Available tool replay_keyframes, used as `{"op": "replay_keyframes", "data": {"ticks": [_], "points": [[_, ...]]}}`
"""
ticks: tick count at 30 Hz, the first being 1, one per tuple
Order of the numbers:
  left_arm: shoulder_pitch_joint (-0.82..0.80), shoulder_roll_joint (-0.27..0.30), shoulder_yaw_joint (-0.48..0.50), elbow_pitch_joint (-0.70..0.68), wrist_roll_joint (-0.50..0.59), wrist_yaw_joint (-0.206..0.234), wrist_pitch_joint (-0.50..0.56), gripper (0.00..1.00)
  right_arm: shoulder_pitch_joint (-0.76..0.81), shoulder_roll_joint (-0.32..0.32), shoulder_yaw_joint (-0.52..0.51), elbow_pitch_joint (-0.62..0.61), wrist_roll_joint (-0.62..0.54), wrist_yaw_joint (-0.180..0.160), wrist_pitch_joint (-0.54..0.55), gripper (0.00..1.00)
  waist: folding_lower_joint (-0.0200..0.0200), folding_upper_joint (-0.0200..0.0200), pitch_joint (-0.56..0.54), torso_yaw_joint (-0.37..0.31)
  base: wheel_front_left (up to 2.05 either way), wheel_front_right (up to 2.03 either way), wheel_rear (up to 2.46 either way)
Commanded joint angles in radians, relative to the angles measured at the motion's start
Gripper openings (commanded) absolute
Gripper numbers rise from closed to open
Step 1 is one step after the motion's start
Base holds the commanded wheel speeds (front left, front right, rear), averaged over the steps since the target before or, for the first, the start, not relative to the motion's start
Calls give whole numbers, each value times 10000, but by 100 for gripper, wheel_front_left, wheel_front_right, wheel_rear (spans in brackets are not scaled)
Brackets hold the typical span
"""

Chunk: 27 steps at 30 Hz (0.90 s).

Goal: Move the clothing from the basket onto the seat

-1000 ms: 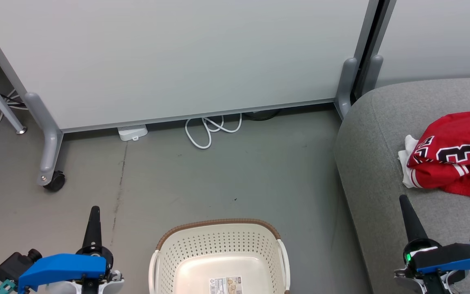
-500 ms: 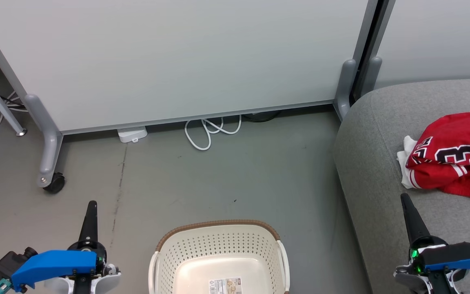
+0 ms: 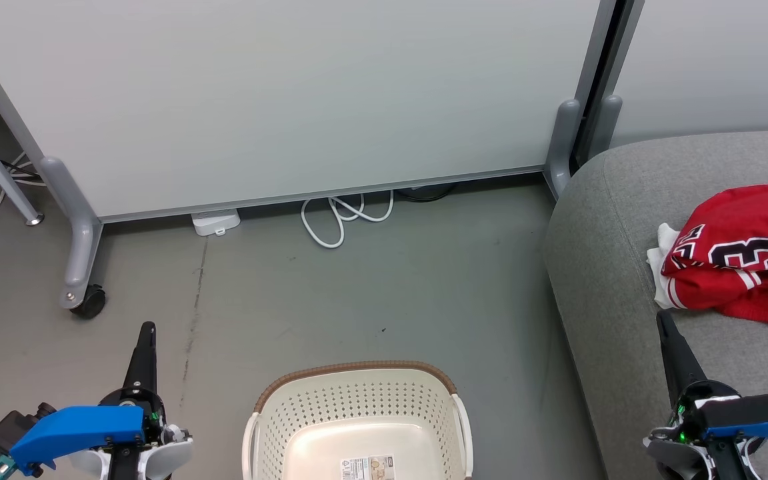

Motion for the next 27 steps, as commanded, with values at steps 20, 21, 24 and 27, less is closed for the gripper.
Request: {"op": "replay_keyframes", "data": {"ticks": [20,21,24,27], "points": [[-234,-32,252,-235,-1398,-17,423,0,-228,-60,-84,-48,1660,7,298,0,0,-1,-76,-28,0,0,0],[-239,-34,260,-240,-1453,-17,434,0,-232,-61,-86,-47,1730,7,317,0,0,-1,-80,-30,0,0,0],[-257,-40,287,-268,-1639,-17,490,0,-241,-62,-92,-46,1936,7,358,0,0,-1,-92,-34,0,0,0],[-267,-45,318,-285,-1819,-18,544,0,-254,-62,-100,-44,2145,7,385,0,0,-1,-103,-38,0,0,0]]}}
